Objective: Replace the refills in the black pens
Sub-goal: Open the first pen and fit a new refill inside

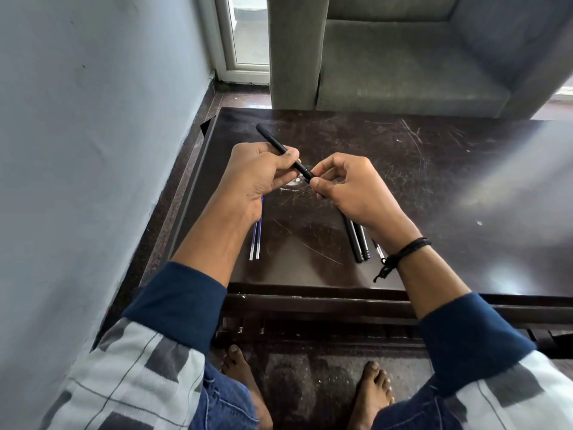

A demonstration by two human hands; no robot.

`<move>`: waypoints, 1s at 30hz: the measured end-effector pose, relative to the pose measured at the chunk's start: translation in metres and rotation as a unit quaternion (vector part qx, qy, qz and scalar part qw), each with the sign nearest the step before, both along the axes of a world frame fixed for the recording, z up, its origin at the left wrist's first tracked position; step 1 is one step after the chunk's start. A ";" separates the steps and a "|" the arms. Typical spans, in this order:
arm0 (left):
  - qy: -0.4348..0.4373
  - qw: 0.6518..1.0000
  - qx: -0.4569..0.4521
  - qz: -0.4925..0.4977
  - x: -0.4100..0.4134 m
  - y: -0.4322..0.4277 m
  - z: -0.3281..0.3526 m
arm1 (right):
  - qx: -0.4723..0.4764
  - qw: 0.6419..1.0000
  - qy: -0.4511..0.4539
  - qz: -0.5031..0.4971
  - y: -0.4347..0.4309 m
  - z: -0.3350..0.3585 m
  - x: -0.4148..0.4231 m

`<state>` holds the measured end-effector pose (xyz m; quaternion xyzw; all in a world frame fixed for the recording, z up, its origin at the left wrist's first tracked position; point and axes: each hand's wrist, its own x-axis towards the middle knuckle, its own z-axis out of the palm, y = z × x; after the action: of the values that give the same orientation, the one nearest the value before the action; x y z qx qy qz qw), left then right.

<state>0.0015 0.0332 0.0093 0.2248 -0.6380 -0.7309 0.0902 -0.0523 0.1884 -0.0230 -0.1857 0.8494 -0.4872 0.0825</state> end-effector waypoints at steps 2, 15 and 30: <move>-0.001 1.000 -0.006 0.009 -0.001 0.001 -0.002 | -0.007 1.000 -0.004 -0.003 0.000 0.000 0.000; 0.019 0.999 -0.007 0.041 -0.002 0.010 -0.009 | -0.053 0.997 -0.003 -0.050 0.000 0.001 0.008; 0.090 0.977 0.125 0.146 -0.008 -0.001 0.003 | 0.036 0.989 0.110 -0.095 0.004 0.017 0.006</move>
<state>-0.0069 0.0319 0.0121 0.2585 -0.4911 -0.8010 0.2245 -0.0463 0.1923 -0.0055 -0.1534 0.8839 -0.4388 -0.0515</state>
